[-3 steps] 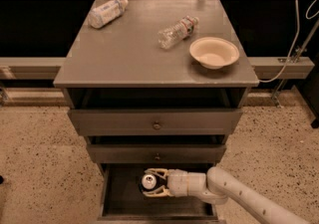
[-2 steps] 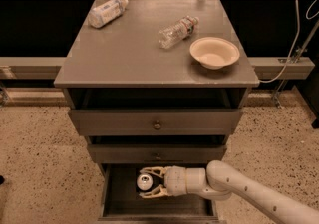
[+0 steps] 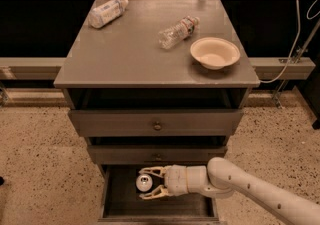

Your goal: Pick pepsi can from bottom drawer and place on counter

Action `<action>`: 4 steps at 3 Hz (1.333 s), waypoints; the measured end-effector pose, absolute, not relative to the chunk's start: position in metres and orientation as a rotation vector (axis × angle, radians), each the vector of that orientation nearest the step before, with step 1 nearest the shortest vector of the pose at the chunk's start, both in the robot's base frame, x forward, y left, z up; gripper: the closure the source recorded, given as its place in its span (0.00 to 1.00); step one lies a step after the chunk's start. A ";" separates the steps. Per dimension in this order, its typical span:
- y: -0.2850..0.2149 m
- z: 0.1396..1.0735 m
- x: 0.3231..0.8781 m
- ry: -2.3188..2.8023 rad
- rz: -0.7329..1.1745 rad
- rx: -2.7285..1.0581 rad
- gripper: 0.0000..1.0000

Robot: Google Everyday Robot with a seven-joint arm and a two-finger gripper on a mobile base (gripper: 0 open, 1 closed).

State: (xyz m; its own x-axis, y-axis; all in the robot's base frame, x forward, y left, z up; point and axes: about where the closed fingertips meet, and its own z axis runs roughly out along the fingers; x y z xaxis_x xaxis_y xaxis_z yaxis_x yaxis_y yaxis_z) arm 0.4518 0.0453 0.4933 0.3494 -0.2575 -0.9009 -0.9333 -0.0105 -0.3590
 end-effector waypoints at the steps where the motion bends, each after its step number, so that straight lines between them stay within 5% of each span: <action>1: 0.053 0.516 0.450 1.090 0.782 -1.575 1.00; 4: 0.054 0.704 0.425 0.938 0.576 -1.789 1.00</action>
Offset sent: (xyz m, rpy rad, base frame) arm -0.0250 0.0148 0.1539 -0.2175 -0.2122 0.0880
